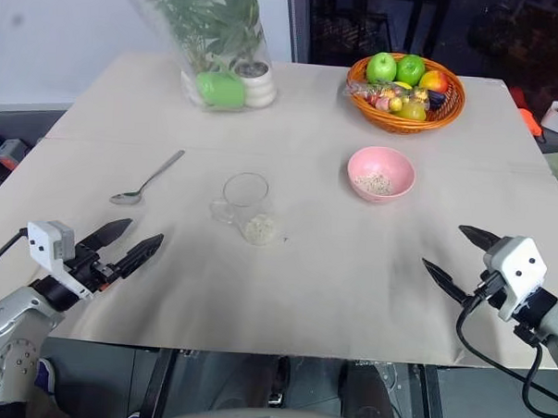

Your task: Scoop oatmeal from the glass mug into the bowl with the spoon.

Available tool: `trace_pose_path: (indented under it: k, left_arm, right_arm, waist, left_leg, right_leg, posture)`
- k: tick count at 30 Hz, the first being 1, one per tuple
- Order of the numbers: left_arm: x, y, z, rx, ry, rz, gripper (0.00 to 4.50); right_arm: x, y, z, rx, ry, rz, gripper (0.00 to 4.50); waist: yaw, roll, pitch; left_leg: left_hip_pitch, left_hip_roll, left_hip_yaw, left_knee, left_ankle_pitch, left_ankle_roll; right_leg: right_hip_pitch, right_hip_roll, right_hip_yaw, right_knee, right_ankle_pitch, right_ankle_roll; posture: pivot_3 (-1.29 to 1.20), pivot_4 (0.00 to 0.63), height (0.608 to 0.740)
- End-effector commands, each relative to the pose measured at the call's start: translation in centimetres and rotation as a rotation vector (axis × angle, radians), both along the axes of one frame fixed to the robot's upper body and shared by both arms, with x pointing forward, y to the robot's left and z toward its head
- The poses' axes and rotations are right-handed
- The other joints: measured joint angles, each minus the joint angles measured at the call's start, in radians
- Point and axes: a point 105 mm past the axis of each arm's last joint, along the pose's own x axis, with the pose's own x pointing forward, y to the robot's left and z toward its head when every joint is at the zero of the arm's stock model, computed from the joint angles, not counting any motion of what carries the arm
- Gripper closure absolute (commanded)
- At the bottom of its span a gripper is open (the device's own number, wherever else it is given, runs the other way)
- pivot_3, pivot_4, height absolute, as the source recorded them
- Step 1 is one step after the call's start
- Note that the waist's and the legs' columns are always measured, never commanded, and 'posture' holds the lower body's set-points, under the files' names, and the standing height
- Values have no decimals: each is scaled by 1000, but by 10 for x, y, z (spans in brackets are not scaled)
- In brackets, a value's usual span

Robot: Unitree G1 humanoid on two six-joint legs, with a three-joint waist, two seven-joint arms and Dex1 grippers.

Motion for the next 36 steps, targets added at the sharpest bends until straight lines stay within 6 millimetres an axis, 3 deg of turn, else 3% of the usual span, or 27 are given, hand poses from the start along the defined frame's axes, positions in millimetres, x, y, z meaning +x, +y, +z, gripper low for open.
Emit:
trace_pose_path:
  k: [1,11,15,17,23,29,36]
  left_arm:
    - [6,-1,15,-8,-61,-3,215]
    - [27,-17,28,-47,-93,-3,215]
    - [37,-14,34,-60,-99,36,215]
    - [44,-8,34,-54,-82,103,215]
    - [56,-3,30,61,3,152,215]
    - [66,1,39,30,24,147,215]
    - [88,26,47,59,94,271,215]
  right_arm:
    - [1,11,11,21,-48,22,0]
    - [6,54,35,102,-147,173,0]
    - [-23,94,71,210,-221,458,0]
    - [-34,104,83,250,-225,555,0]
    - [-40,112,98,266,-254,625,0]
    - [-45,110,87,248,-205,632,0]
    - [-52,105,81,241,-177,626,0]
  waist:
    - [0,0,0]
    - [-2,0,0]
    - [1,1,1]
    - [0,0,0]
    - [0,-2,0]
    - [2,-2,0]
    - [0,-2,0]
  left_leg:
    - [0,0,0,0,0,0]
    - [-1,0,0,0,0,0]
    - [-1,0,-1,-1,0,0]
    - [-1,0,-2,0,0,0]
    - [-1,-1,-2,0,0,0]
    - [-1,-1,-3,0,0,0]
    - [-1,-1,-3,0,0,0]
  right_leg:
    - [0,0,0,0,0,0]
    - [0,0,-1,0,2,3]
    - [-1,0,-1,0,2,3]
    - [0,0,-2,0,2,4]
    - [0,0,-3,0,2,4]
    - [0,0,-3,0,2,4]
    - [0,1,-3,1,2,4]
  posture:
    - [0,150,740]
    - [0,150,740]
    - [0,150,740]
    - [0,150,740]
    - [0,150,740]
    - [0,150,740]
    - [0,150,740]
